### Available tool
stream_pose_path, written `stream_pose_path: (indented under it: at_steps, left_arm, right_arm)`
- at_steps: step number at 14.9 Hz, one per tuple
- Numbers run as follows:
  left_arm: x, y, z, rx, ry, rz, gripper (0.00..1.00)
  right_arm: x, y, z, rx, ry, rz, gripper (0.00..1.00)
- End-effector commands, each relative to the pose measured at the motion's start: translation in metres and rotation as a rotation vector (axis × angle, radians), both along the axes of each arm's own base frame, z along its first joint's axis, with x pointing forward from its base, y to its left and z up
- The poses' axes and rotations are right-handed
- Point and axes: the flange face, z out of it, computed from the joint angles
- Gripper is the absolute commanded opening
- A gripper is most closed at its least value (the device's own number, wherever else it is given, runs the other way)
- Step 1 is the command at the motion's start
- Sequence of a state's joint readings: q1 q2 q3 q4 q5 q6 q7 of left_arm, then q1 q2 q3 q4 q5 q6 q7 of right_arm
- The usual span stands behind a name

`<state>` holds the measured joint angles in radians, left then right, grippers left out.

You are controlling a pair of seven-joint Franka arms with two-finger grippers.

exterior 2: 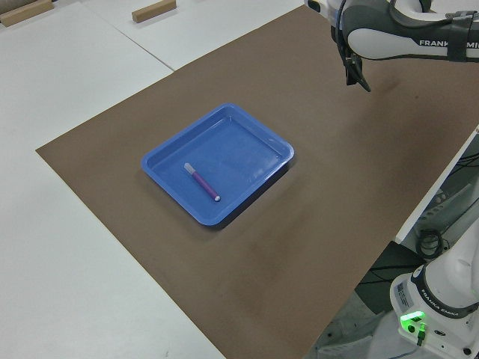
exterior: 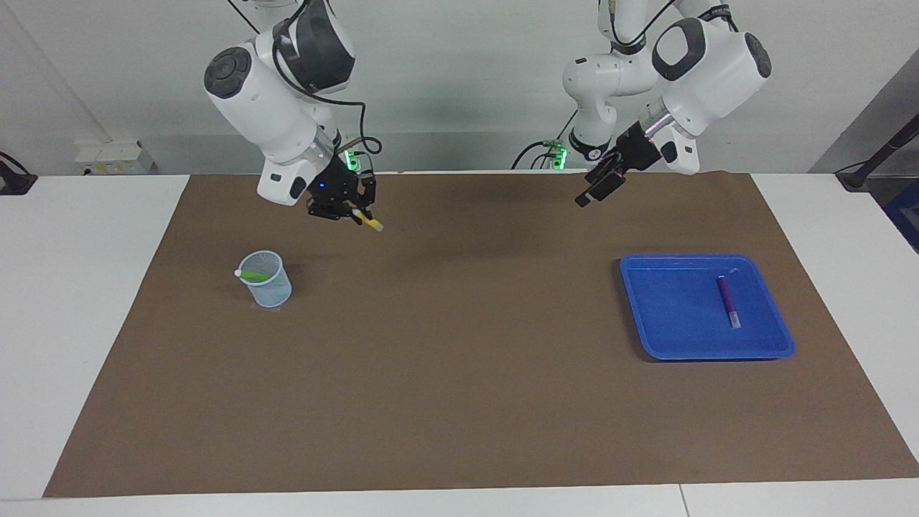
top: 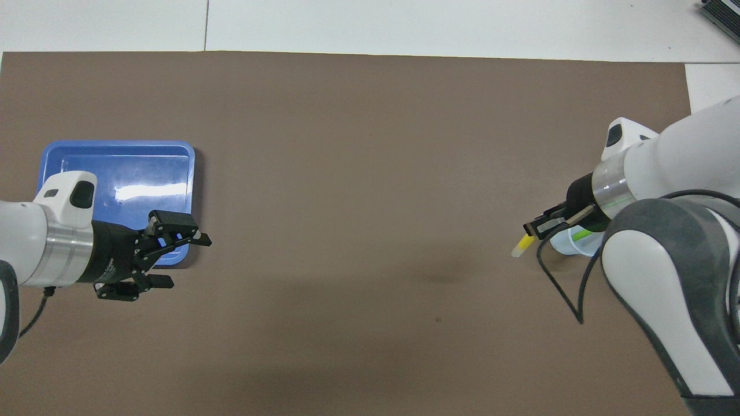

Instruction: Transfer and insert pens with both arms

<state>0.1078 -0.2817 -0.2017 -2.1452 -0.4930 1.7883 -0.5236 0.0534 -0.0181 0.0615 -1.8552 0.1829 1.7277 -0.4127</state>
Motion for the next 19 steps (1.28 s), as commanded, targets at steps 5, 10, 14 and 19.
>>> stream_pose_path:
  at_steps: [5,10,14,19]
  left_arm:
    - [-0.005,0.051,0.002,0.118,-0.197,-0.511,1.0]
    - [0.011,0.094,0.012,0.212,-0.266,-0.704,1.0]
    - [0.012,0.113,0.012,0.276,-0.271,-0.77,1.0]
    - [0.015,0.146,-0.009,0.326,-0.288,-0.802,1.0]
  right_arm:
    - [-0.003,-0.049,-0.018,-0.171,-0.063,0.247,0.0]
    - [-0.001,-0.075,-0.035,-0.192,-0.109,0.33,0.0]
    - [-0.004,-0.081,-0.057,-0.193,-0.119,0.321,0.0]
    - [-0.008,-0.091,-0.088,-0.192,-0.127,0.305,0.0]
